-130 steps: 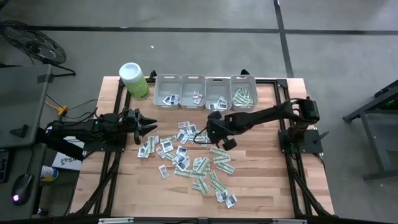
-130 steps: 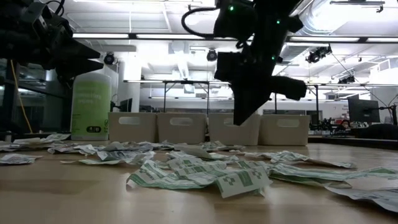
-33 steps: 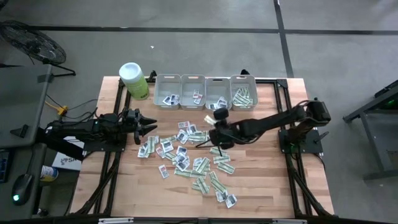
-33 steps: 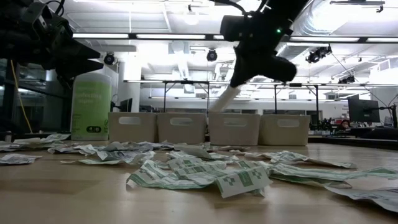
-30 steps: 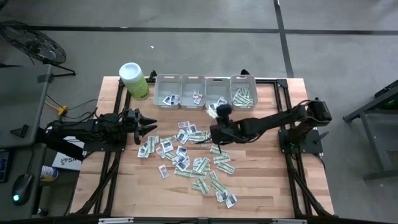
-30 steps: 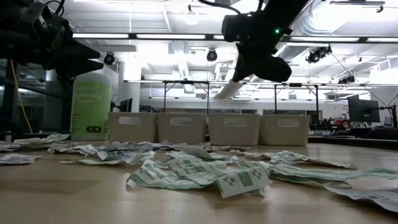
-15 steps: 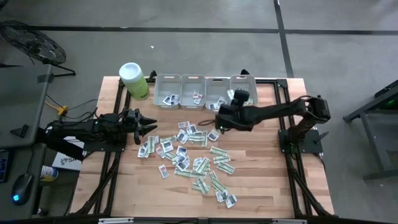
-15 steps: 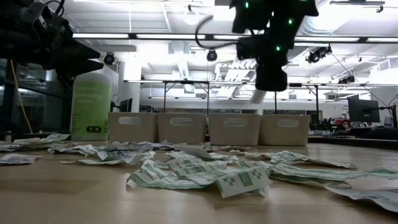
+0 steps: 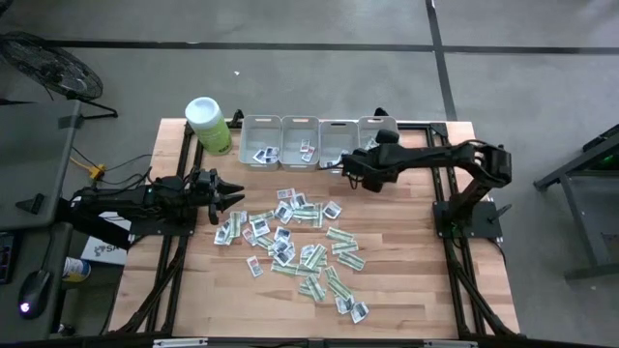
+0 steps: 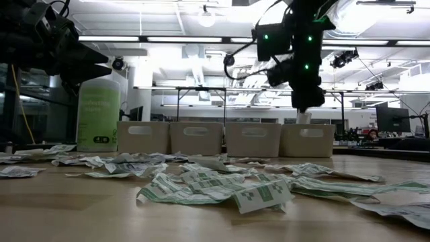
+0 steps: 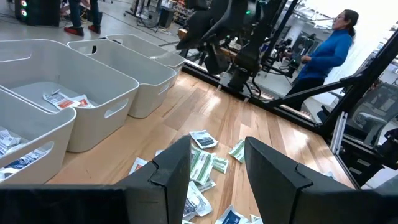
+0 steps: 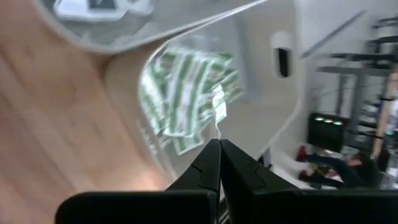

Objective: Pick & Place First Aid Supplies
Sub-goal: Put the bandage into the right gray bin, then put the towelette pack into the middle right gray bin

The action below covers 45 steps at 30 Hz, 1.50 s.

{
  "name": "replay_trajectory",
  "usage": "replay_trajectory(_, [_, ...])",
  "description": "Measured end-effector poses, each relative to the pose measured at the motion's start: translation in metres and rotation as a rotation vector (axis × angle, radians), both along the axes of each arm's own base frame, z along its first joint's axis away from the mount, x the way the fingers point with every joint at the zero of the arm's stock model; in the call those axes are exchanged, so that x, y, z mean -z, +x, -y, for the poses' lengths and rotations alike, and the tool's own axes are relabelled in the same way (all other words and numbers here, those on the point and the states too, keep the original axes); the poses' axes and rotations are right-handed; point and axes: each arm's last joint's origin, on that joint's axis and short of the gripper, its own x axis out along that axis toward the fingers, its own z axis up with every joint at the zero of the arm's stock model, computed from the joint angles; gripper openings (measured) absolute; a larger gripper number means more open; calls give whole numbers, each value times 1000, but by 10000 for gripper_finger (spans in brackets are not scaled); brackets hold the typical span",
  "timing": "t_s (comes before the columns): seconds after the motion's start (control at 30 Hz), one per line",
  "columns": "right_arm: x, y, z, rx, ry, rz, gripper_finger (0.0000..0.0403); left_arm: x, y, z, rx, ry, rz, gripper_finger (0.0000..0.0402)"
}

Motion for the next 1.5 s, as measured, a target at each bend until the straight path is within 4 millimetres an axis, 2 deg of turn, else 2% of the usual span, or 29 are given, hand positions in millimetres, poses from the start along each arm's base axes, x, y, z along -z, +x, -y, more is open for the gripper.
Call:
replay_trajectory(0.1, [9, -3, 5, -11, 64, -5, 0, 0, 0, 0, 0, 0, 1, 150])
replay_trajectory(0.3, [19, -10, 10, -13, 60, -43, 0, 0, 0, 0, 0, 0, 1, 150])
replay_trajectory(0.6, [22, -11, 12, -69, 55, -87, 13, 0, 0, 0, 0, 0, 1, 150])
replay_trajectory(0.73, [22, -9, 12, -133, 62, -131, 44, 0, 0, 0, 0, 0, 0, 150])
replay_trajectory(1.03, [21, -7, 13, -192, 30, -170, 165, 0, 0, 0, 1, 0, 0, 150])
replay_trajectory(1.2, [19, -2, 6, -191, 16, -133, 197, 0, 0, 0, 0, 0, 0, 150])
replay_trajectory(1.37, [7, 5, -9, -232, 72, 20, 195, 0, 0, 0, 0, 0, 0, 150])
replay_trajectory(1.5, [-5, 7, -25, -287, 32, 75, 185, 0, 0, 0, 0, 0, 0, 150])
